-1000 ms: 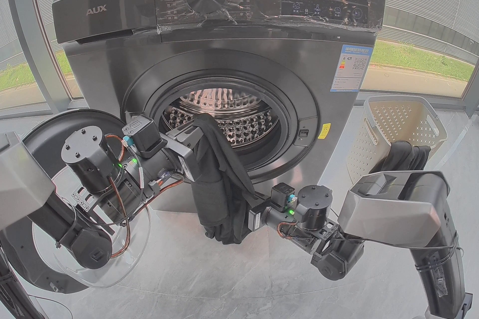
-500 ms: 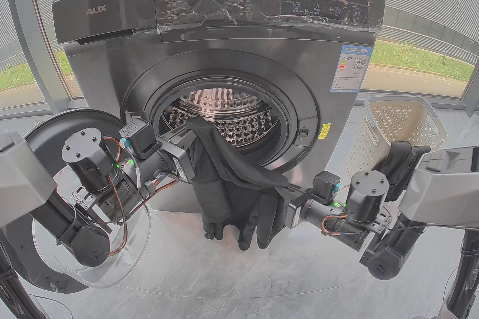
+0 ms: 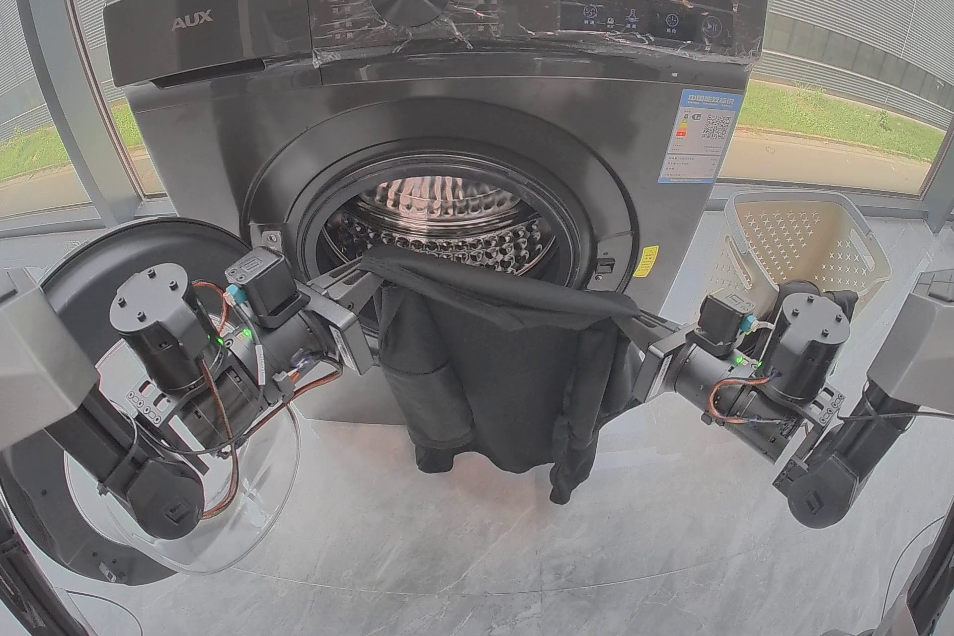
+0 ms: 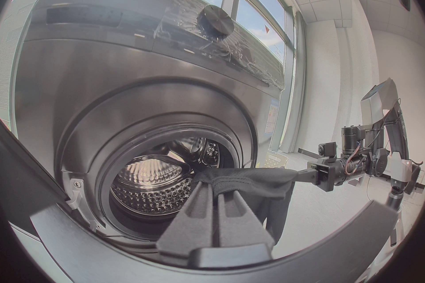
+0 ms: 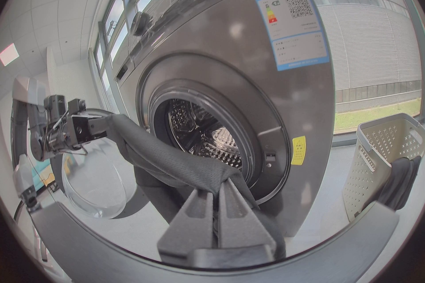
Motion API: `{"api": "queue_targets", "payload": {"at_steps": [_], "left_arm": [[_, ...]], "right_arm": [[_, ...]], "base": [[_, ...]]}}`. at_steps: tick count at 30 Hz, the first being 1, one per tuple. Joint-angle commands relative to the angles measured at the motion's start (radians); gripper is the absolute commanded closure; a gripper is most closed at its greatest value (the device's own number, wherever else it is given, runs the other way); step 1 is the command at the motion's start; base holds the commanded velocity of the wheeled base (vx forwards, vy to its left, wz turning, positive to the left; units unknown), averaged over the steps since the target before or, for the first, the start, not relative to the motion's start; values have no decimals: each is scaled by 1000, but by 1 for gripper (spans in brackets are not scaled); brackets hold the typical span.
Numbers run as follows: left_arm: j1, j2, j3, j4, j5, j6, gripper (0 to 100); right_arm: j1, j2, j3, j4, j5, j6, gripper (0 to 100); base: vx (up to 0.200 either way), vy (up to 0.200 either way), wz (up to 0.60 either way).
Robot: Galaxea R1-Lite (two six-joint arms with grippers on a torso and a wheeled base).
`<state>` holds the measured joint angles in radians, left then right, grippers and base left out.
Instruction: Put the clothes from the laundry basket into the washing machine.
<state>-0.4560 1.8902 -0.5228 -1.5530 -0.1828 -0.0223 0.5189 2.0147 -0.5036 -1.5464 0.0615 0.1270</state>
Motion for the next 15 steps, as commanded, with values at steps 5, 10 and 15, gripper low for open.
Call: {"api": "queue_targets", "payload": {"at_steps": [5, 10, 15], "left_arm": [[-13, -108, 56, -2, -7, 1, 100], [-21, -149, 56, -2, -12, 1, 100], [-26, -171, 52, -1, -11, 4, 100]], "right_arm": [[10, -106, -6, -3, -11, 34, 100], [41, -134, -21, -1, -55, 29, 100], [58, -136, -53, -1, -81, 31, 100]], "base": [[0, 0, 0], [0, 0, 0], [0, 0, 0]]}}
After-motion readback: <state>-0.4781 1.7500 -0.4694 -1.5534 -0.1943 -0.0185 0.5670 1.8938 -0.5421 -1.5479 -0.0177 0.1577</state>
